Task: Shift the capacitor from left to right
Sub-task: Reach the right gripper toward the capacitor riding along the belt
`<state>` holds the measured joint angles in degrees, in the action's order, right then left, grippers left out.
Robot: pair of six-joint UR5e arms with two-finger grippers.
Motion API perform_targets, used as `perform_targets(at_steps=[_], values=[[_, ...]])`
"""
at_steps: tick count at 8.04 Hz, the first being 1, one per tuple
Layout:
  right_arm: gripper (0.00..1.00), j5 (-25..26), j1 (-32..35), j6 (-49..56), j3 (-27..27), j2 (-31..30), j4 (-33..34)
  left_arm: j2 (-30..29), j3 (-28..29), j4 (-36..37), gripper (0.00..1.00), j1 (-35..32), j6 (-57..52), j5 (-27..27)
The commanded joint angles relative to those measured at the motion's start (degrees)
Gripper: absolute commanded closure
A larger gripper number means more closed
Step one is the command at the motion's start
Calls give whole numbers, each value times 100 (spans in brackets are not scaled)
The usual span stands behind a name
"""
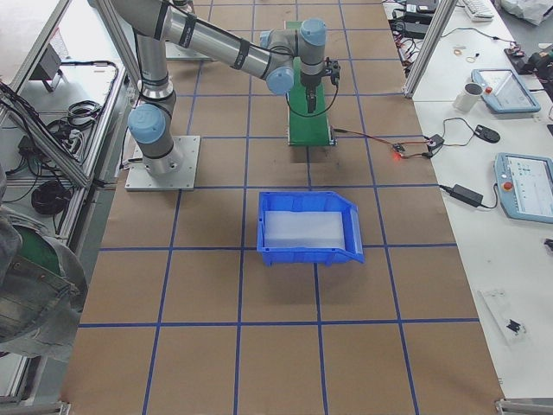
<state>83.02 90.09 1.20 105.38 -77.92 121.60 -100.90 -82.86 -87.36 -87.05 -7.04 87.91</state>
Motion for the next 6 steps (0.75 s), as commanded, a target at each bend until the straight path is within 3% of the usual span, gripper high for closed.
perform_targets(at_steps=[1, 6], values=[[2, -321, 17, -50, 17, 128, 145, 9, -11, 0, 0, 4, -8, -1], [3, -462, 17, -41, 158, 277, 321, 26, -28, -9, 0, 4, -16, -1]])
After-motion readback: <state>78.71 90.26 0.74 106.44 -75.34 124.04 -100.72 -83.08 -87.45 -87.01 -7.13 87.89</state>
